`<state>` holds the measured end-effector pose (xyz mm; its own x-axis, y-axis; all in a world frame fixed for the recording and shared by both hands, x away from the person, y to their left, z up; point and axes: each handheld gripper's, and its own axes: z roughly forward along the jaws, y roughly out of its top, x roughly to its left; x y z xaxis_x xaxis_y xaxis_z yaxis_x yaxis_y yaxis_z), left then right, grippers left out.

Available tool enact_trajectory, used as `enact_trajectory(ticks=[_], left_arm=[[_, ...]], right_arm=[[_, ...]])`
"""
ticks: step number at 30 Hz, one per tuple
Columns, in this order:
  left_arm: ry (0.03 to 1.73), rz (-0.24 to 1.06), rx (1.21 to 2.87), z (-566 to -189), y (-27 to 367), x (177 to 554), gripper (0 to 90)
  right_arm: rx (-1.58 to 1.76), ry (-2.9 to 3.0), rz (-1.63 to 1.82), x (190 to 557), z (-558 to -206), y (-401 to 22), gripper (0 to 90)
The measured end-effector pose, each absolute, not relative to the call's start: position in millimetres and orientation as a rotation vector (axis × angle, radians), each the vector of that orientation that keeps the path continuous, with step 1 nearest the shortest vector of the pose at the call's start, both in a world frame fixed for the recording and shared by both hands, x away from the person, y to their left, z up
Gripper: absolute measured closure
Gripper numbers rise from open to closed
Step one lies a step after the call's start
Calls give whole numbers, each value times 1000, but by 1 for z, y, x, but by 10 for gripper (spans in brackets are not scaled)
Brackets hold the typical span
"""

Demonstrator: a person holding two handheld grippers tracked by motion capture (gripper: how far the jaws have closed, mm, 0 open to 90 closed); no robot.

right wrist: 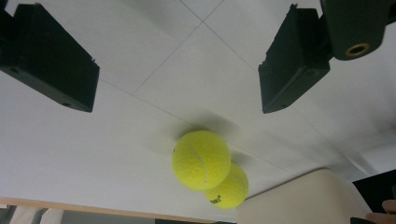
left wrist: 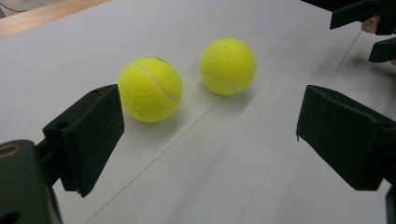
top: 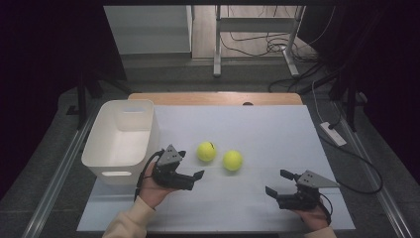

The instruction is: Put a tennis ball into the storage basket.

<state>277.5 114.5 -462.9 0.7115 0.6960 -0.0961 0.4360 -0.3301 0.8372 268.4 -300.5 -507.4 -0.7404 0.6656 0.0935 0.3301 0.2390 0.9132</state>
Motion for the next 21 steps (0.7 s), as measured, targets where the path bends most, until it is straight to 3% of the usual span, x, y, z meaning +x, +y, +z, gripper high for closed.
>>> enact_trajectory(ticks=[21], left_arm=[[911,371,2020,-455,106,300,56]], right_arm=[[926,2205,1501,268,-508,-300,122]])
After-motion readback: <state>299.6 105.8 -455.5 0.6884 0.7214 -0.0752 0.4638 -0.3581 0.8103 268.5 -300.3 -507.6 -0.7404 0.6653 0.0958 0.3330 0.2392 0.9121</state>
